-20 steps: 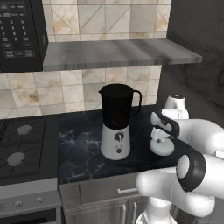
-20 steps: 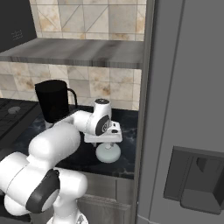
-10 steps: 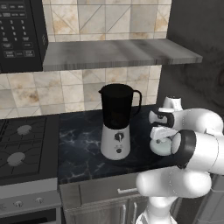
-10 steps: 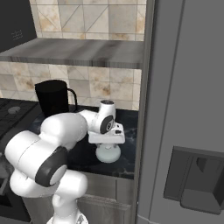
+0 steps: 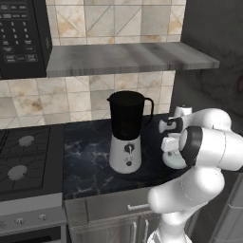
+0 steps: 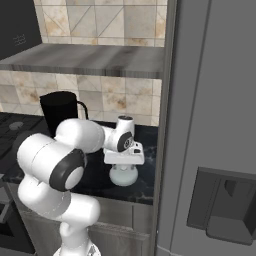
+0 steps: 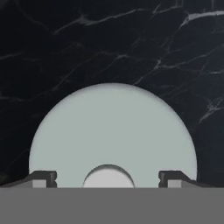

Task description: Open the blender lid, put the pear in the blender, close the lid, and start the blender.

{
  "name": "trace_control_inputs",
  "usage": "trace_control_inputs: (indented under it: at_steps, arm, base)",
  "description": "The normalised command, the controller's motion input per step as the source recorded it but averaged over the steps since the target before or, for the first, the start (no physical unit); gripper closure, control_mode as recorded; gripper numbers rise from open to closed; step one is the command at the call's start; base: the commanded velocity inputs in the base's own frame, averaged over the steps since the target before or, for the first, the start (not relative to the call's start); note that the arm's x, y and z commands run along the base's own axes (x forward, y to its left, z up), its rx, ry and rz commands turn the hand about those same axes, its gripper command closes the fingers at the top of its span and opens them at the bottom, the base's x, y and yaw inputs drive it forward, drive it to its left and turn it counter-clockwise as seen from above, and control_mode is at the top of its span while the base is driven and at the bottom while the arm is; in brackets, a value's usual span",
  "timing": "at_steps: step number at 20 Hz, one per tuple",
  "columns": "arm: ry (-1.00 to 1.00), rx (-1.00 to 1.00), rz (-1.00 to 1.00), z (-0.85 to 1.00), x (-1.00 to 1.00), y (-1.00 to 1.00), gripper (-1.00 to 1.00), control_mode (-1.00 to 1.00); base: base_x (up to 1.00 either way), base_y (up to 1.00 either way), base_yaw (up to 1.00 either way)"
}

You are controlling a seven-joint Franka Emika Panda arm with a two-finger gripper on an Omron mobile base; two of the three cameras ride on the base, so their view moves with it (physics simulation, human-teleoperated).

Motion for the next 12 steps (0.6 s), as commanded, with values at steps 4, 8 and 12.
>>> trace_control_inputs:
  at_steps: [4,8,12]
  arm:
    - [0.00,0.00,0.00,-0.01,0.18,-0.01,-1.00,-1.00]
    - [0.00,0.00,0.00,-0.18,-0.01,0.00,-1.00,-1.00]
    - [-0.01,0.00,0.00,-0.29,-0.11,0.00,-1.00,-1.00]
  base:
    - [0.00,0.00,0.00]
    - [0.00,0.00,0.00]
    - [0.00,0.00,0.00]
